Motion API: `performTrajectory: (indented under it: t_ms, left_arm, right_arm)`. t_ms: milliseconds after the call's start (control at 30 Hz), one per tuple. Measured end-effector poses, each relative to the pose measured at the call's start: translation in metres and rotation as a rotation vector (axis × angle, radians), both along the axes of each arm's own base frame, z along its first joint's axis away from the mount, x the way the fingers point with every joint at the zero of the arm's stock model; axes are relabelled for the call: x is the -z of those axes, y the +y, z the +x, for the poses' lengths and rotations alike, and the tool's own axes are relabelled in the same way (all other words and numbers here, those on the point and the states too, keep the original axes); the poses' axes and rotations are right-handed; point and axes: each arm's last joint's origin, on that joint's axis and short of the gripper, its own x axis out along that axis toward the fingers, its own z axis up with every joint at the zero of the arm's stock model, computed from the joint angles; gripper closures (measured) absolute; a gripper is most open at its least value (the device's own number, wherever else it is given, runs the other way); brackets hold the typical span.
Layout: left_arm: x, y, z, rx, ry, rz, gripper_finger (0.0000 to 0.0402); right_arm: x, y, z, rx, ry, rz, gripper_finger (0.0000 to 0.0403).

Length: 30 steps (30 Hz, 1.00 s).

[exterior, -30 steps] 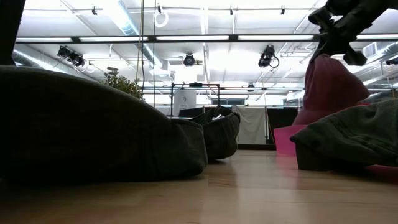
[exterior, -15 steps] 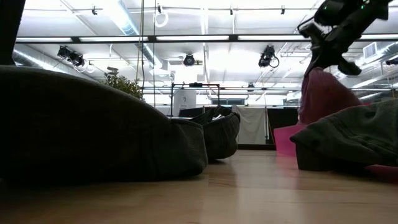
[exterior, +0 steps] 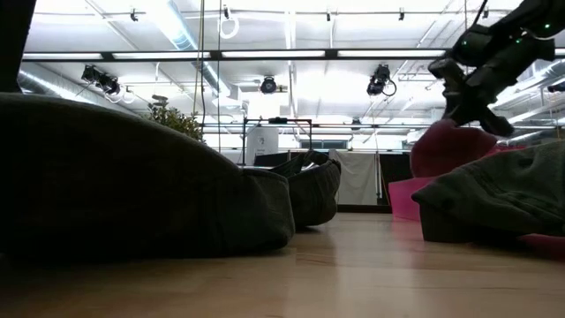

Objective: Pick & Place hat
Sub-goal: Put the red cap into the red bin

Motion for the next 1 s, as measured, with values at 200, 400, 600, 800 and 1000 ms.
performTrajectory:
  t_ms: [200, 400, 600, 800, 1000]
  left_arm:
    - [0.0, 0.0, 0.0, -0.003, -0.002, -0.004, 0.0262]
    - [0.0, 0.001, 0.0, -0.005, -0.002, -0.002, 0.0262]
    - [0.0, 0.001, 0.0, -0.006, -0.001, 0.001, 0.0262]
    - [0.0, 0.001, 0.0, -0.007, -0.002, 0.003, 0.0262]
    - [0.0, 0.003, 0.001, -0.02, -0.004, 0.009, 0.0262]
  right_arm:
    - [0.014, 0.0, -0.01, 0.066, 0.073, 0.037, 0.0403]
    - [0.018, 0.001, -0.017, 0.098, 0.213, -0.015, 0.0403]
    - [0.023, 0.003, -0.027, 0.065, 0.424, -0.085, 0.0403]
    - [0.024, 0.001, -0.03, 0.078, 0.445, -0.089, 0.0403]
    - [0.032, -0.005, -0.03, 0.096, 0.558, -0.078, 0.0395]
